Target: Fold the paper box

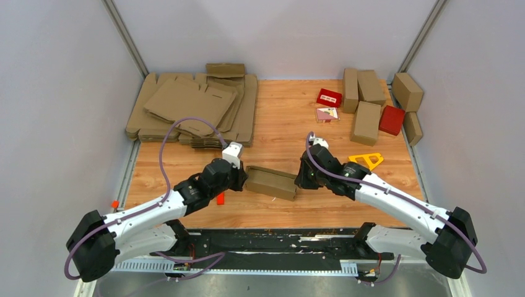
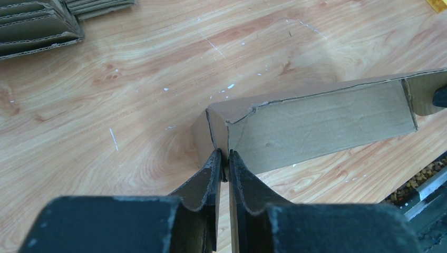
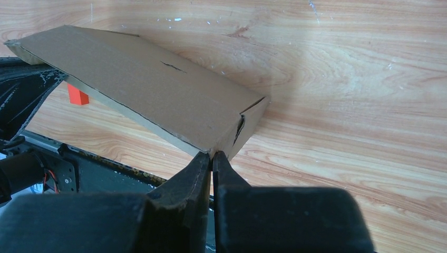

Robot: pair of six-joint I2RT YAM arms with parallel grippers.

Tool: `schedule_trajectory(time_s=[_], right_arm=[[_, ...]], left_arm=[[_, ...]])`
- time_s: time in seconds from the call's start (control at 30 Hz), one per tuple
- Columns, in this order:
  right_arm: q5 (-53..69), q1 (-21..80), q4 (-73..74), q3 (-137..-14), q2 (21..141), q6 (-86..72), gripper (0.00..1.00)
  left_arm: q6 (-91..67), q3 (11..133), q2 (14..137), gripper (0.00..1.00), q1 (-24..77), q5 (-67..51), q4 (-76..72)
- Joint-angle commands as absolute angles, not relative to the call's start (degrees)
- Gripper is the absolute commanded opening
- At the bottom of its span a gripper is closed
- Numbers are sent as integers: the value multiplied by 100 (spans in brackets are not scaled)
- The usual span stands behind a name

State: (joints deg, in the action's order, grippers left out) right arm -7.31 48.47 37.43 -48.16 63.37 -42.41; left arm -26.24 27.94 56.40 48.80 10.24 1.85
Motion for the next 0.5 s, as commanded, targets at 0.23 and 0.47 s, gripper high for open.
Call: schedule_trajectory(time_s=[0.23,0.47], right_arm=[[-466,4759,3354,-4777,6232,-4411,5],[-323,4603,3308,-4667,6152,-4544,4]], left_arm=[[-2562,3009,5726,16,4982,1036,210],[-2531,3038,5724,16,4983,1128,238]])
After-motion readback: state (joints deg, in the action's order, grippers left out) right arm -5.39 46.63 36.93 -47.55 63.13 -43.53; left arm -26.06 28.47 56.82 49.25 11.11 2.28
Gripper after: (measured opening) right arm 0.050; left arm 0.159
